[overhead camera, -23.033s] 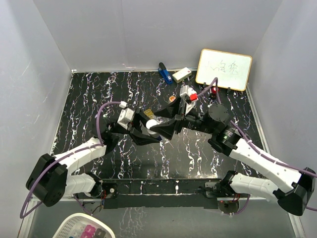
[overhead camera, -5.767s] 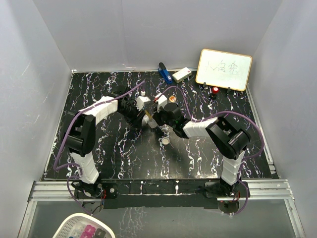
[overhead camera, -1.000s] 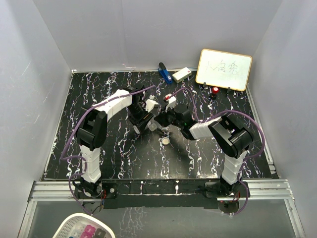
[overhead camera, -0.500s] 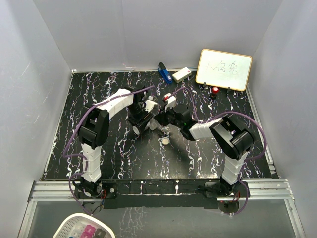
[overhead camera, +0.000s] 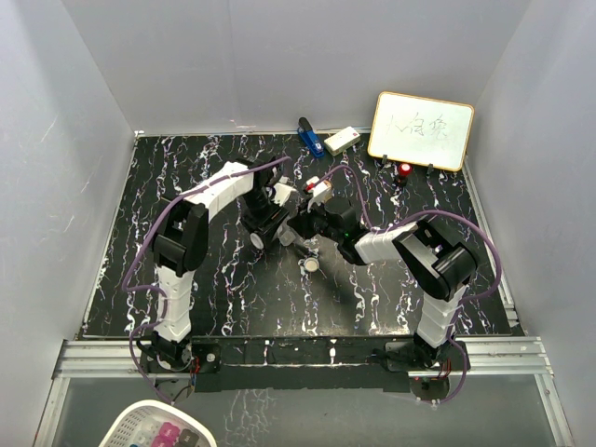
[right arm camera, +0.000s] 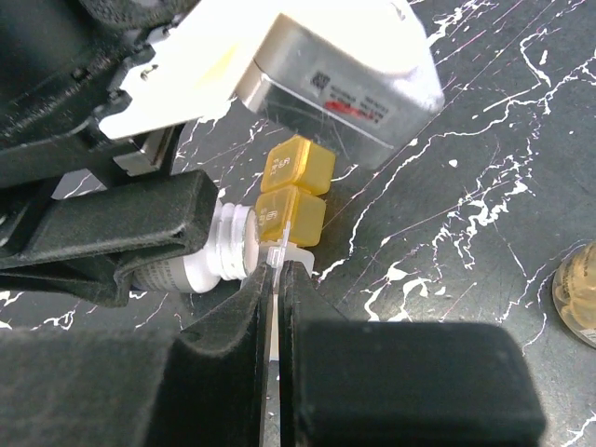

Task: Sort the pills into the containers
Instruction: Pour the pill into the pill container.

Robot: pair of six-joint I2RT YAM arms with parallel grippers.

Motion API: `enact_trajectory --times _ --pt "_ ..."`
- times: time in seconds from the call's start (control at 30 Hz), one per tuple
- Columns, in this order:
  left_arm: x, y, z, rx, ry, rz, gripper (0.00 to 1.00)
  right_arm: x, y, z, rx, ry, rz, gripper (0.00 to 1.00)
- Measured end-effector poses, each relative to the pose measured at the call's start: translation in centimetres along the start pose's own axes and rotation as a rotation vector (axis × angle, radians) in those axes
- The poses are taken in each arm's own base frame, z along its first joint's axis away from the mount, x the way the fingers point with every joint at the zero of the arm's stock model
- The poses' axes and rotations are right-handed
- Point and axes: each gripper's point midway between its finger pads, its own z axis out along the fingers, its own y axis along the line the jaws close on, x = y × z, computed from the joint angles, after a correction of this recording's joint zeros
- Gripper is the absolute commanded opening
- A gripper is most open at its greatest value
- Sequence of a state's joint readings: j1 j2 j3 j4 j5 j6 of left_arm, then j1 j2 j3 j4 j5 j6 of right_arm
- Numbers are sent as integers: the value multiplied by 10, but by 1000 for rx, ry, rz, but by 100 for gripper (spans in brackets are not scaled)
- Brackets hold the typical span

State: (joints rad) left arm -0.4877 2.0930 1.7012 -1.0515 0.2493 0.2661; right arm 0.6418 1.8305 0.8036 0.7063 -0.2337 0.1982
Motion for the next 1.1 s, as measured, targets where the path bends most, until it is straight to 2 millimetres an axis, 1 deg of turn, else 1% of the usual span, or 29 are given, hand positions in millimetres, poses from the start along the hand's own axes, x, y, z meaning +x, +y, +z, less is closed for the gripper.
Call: enact_trajectory --times 0.17,0.37,0.63,0.83,1.1 --pt "6 -1 3 5 31 -12 0 0 1 0 -1 -2 -10 0" --pt "8 -4 3 8 42 -16 0 0 2 0 -4 0 -12 0" --pt "13 -15 6 8 83 2 0 0 3 1 -6 0 -15 0" --pt "14 -10 10 -22 116 -1 0 0 3 1 -4 -1 -16 0" --pt "9 -3 9 -59 111 -13 0 0 0 0 11 -3 -16 0"
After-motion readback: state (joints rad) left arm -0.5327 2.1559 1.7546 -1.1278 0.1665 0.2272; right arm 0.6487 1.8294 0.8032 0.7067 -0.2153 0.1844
